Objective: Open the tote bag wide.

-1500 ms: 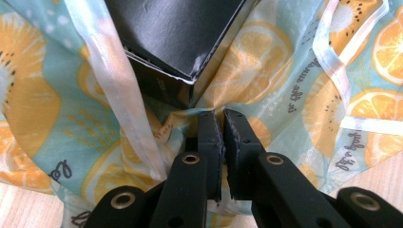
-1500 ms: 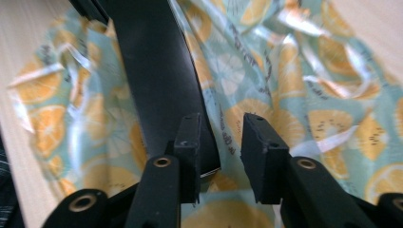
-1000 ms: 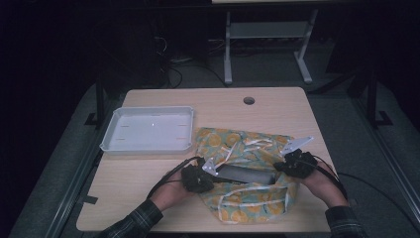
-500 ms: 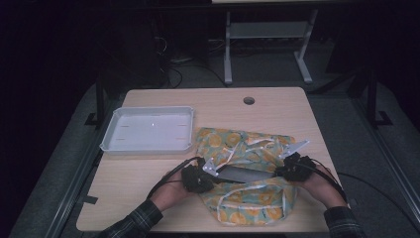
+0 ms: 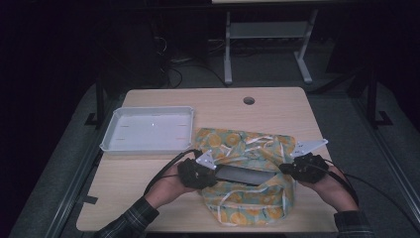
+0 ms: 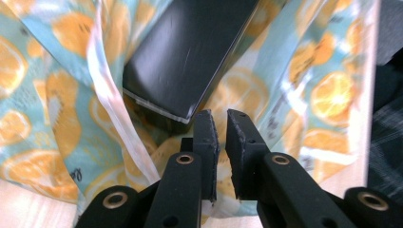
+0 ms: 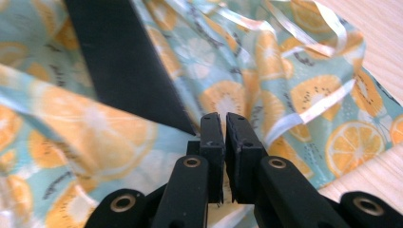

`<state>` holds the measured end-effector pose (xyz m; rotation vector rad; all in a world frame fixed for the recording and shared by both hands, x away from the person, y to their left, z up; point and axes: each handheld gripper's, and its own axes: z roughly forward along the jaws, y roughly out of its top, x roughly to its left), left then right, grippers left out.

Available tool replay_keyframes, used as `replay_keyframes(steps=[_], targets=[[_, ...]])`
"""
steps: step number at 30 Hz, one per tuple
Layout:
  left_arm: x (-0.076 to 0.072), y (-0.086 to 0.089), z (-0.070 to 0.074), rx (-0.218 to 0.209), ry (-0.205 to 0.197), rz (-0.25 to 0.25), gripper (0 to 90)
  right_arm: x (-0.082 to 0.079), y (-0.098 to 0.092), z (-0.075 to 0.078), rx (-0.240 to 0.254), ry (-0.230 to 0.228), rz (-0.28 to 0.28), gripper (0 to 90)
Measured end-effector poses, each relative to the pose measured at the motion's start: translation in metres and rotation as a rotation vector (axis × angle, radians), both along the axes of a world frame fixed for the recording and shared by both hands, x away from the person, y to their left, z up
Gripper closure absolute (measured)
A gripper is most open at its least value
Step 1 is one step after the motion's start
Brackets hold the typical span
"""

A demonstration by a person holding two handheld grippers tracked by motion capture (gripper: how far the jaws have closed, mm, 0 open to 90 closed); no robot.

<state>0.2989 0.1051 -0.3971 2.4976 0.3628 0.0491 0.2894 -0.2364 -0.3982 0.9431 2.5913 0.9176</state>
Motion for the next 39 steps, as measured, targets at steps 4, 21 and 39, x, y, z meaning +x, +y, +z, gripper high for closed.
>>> replay_keyframes(steps=[4, 21, 39], targets=[[0.011, -0.001, 0.016, -0.003, -0.045, 0.0, 83.5, -0.005, 0.007, 0.014, 0.036, -0.032, 0.029, 89.4], [0.049, 0.0, -0.01, 0.087, -0.077, 0.117, 87.4, -0.036, 0.024, -0.009, 0.023, 0.085, 0.148, 89.6], [0.059, -0.002, -0.041, 0.171, -0.079, 0.142, 88.0, -0.048, 0.019, -0.043, -0.071, 0.151, 0.147, 89.6]])
